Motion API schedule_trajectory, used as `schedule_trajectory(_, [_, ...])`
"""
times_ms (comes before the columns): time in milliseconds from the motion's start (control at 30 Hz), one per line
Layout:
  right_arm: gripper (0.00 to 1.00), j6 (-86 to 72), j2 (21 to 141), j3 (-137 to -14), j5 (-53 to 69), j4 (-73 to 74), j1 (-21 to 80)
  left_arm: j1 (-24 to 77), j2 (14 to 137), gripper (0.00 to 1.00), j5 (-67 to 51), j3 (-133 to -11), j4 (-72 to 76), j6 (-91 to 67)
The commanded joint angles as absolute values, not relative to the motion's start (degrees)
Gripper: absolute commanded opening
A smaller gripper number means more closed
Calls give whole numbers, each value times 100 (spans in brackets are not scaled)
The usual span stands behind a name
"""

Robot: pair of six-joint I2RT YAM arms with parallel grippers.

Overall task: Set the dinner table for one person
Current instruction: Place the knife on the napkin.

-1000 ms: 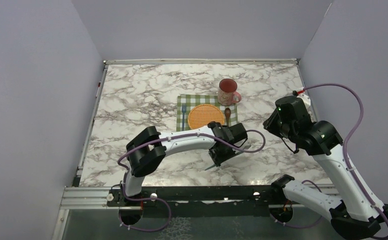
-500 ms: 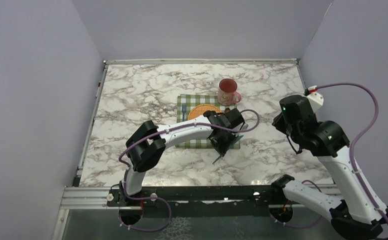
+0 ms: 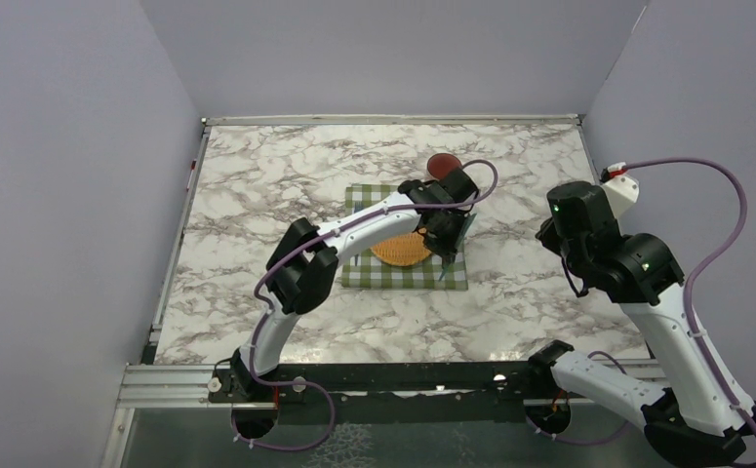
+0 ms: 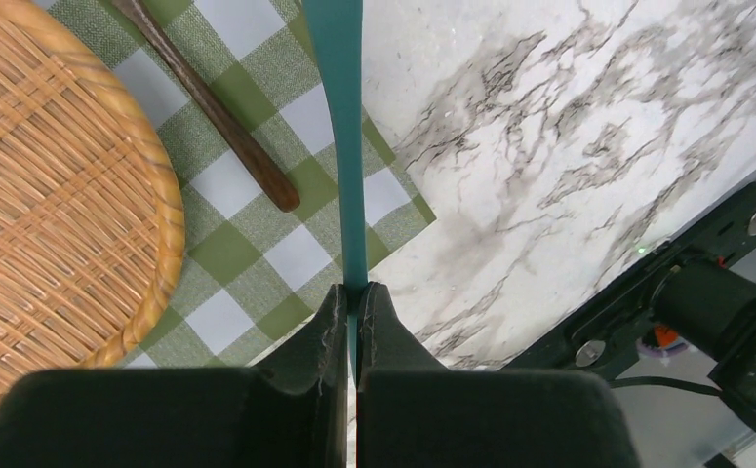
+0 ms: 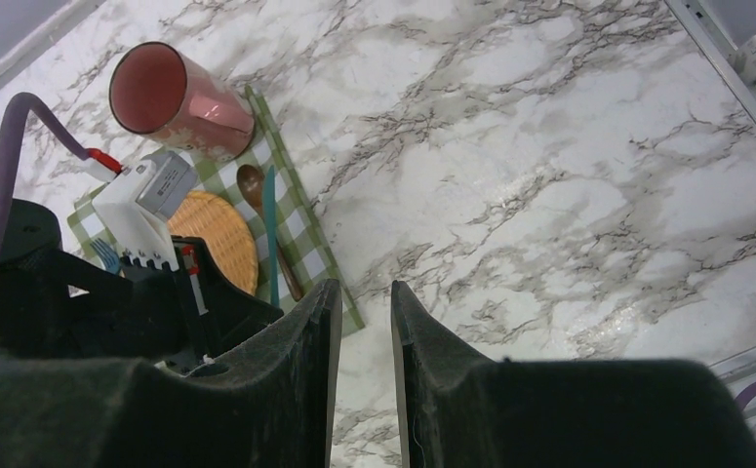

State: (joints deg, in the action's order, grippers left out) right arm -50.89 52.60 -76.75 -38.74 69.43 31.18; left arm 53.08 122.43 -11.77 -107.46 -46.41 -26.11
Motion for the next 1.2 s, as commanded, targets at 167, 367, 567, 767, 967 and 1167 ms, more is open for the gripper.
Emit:
schedule_trajectory(167, [30,-4862,5294,-7590,-4088,6631,3130,5130,12576,0,-1536,-11101,-4777,-3595])
schedule_trajectory(367, [30,-4790,5260,-7483,-4037,6518,3130,5093,12652,0,-1441,-11120,-4790,-4021])
schedule_trajectory(567, [30,-4794,5193,-7352,-3940,6487,3130,5089,12758,0,-1448,-11181,-4833,-4484])
schedule_trajectory(767, [30,-4727,5118,-7347,-3928,6475,3129,5109,12771,0,-1231,-11165,-4824,-4857])
schedule_trajectory(967, [30,-4645,5071,-7382,-3939,6486,3131,5114,13026,0,-1282,-11372,-4820,-4998])
schedule_trajectory(1167, [30,-4553,5056,-7418,-3908,6474,3129,5124,13214,0,-1170,-11557,-4825,-5202])
